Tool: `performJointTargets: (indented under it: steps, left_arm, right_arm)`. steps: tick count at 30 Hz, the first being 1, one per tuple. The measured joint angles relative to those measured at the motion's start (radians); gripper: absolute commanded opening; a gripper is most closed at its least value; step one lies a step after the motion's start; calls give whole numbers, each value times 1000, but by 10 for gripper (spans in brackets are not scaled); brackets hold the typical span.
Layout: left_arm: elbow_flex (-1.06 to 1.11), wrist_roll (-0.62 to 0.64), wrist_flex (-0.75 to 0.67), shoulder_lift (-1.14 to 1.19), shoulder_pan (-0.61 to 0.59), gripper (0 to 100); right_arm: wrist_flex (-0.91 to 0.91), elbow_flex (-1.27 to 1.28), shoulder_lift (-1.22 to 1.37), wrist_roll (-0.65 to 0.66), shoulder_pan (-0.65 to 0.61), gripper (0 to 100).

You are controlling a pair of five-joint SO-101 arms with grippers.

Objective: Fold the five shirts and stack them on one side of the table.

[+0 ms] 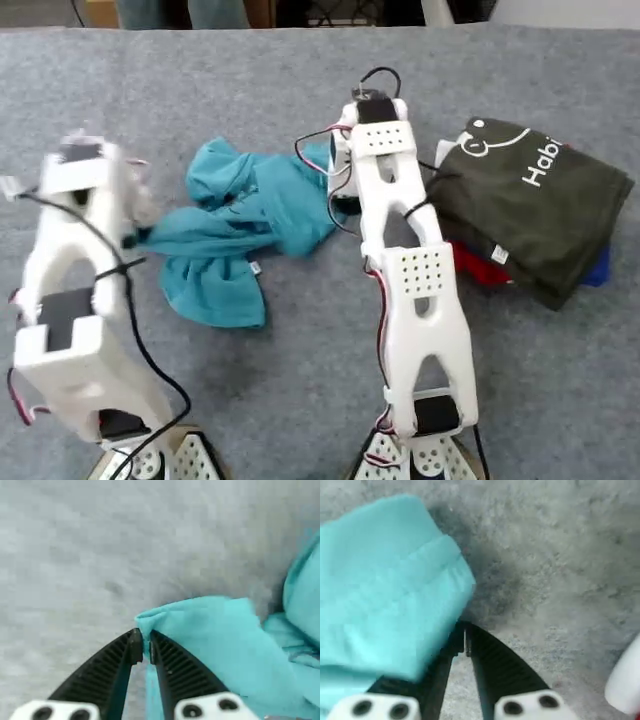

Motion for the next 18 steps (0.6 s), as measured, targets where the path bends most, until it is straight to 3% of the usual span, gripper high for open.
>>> performJointTargets:
  steps: [5,10,18]
  left_arm:
    - [-94,-38,92,-140,-141,28]
    - [-117,-75,146,-305,-259,28]
    - [-117,-175,150,-535,-474,28]
  right_arm:
    - [0,0,-126,3,2,276]
    - [0,-3,-256,3,-25,258]
    - [-54,-3,-327,31,-256,153]
